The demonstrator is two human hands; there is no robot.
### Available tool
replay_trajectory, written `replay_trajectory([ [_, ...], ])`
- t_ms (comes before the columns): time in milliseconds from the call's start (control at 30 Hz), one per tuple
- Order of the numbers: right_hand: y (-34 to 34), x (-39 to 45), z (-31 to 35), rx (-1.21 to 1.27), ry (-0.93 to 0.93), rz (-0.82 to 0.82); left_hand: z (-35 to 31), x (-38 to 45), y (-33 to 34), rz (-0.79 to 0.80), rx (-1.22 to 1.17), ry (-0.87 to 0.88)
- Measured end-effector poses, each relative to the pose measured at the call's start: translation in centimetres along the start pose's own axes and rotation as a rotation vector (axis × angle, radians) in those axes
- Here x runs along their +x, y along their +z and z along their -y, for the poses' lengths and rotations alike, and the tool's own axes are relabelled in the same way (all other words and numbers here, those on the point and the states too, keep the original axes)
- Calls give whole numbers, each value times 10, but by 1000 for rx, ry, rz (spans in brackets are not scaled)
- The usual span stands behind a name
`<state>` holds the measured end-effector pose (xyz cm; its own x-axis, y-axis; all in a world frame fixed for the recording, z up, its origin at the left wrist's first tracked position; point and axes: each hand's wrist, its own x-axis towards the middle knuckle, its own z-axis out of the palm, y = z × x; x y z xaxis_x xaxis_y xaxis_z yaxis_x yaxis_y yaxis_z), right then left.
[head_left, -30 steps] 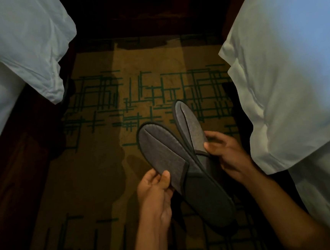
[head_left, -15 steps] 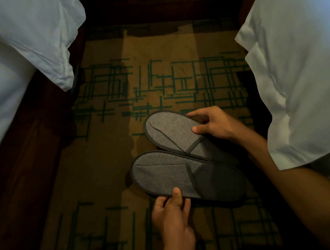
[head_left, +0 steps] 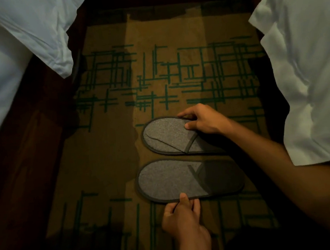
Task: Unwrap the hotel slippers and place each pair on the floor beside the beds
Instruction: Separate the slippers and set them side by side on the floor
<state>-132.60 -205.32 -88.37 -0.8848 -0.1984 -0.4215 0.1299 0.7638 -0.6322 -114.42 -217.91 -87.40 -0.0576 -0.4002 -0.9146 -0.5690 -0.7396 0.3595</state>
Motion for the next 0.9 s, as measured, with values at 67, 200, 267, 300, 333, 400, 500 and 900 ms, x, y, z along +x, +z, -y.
replay_trajectory([
  [67,1,1,-1,-19,-15,-16,3,2,0,3,-7,19],
  [200,6,0,-2,-61,-47,-66,7,4,0,32,12,55],
  [267,10,-1,-2,-83,-67,-90,8,7,-1,45,34,77],
  [300,13,-1,-3,-96,-77,-105,8,8,-2,49,54,90],
  [333,15,-2,-4,-111,-86,-120,9,11,-3,52,76,103],
  [400,21,-2,-5,-139,-100,-139,9,16,-4,56,98,130],
  [500,28,-3,-7,-194,-115,-170,11,18,-5,76,123,166],
  [900,36,-4,-12,-242,-114,-251,11,18,-8,75,276,202],
])
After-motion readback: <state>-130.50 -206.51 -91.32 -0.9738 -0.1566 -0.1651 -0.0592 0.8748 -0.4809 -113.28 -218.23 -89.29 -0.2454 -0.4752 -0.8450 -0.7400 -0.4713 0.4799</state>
